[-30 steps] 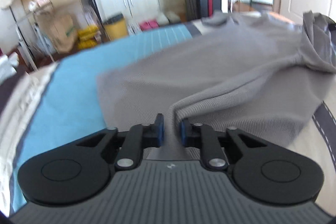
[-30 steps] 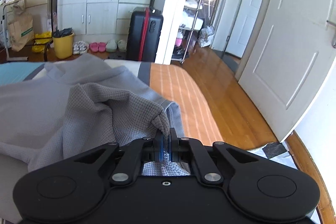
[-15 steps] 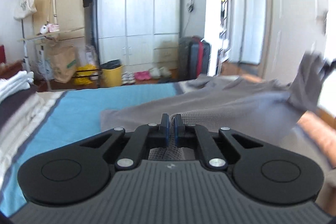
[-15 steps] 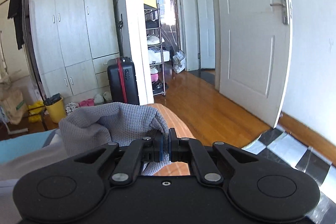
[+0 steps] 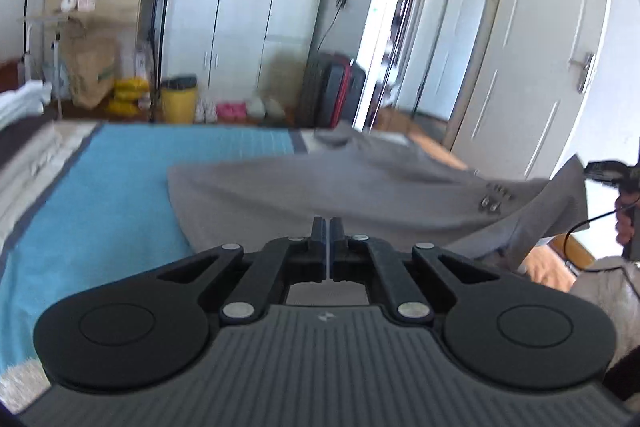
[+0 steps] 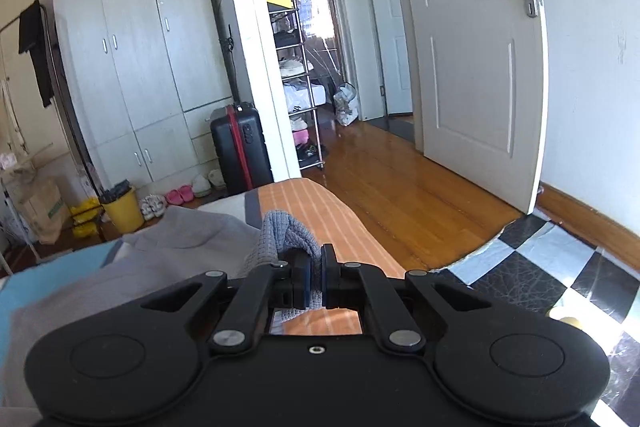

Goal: Fold clothes
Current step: 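Hold the collar with the right gripper while the left gripper grasps and lifts the hem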

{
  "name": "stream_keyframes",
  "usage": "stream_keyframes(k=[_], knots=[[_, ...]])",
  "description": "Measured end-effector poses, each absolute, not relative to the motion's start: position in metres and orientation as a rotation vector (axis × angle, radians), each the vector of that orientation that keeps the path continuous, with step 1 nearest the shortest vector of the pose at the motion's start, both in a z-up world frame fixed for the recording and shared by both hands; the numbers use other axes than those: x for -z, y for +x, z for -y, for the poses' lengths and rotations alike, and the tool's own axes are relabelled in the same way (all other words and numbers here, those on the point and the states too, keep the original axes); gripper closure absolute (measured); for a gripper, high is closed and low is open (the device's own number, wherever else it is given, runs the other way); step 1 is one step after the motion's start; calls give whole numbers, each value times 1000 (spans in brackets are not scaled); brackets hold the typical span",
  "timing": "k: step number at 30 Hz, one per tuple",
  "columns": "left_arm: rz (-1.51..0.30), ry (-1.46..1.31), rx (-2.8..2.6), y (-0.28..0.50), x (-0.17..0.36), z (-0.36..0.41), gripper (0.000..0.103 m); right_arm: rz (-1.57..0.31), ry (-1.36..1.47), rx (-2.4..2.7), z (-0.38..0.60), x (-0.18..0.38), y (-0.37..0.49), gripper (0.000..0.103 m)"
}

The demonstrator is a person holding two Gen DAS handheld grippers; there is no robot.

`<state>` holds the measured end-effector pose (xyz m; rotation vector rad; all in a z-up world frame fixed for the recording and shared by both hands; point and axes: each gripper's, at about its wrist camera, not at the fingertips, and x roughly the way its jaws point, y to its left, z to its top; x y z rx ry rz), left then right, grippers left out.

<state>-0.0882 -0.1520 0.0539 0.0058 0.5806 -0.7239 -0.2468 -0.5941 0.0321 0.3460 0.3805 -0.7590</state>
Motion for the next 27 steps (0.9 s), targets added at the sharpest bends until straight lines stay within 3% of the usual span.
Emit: stream_keyframes(k=[1, 2, 3, 5, 12, 13, 14, 15, 16, 17, 18, 27], knots=[[-611, 57, 749, -84, -47, 164, 94, -382, 349, 757, 596, -31, -245, 99], [-638, 113, 781, -80, -40, 178, 82, -384, 348, 756, 597, -30, -243, 99], [-669, 170, 816, -78, -32, 194, 56, -386, 345, 755, 597, -29, -243, 99], [-737, 278, 886, -74, -14, 225, 30, -395, 335, 755, 597, -28, -239, 99], [-940, 644, 938, -65, 70, 303, 28, -409, 320, 759, 599, -23, -234, 99], [-940, 676, 913, -64, 79, 306, 25, -414, 326, 756, 600, -21, -234, 99], [-932, 701, 893, -64, 87, 307, 9, -416, 332, 753, 601, -20, -233, 99], [-913, 698, 889, -62, 89, 306, 10, -416, 335, 752, 602, -19, -233, 99], [-890, 681, 892, -60, 88, 304, 18, -417, 338, 751, 602, -18, -232, 99], [-862, 664, 895, -61, 85, 301, 52, -416, 340, 750, 603, -18, -232, 99], [-835, 645, 908, -63, 78, 298, 97, -416, 343, 749, 603, -18, -232, 99], [-445, 441, 745, -101, -19, 246, 99, -395, 361, 716, 603, -23, -241, 99]])
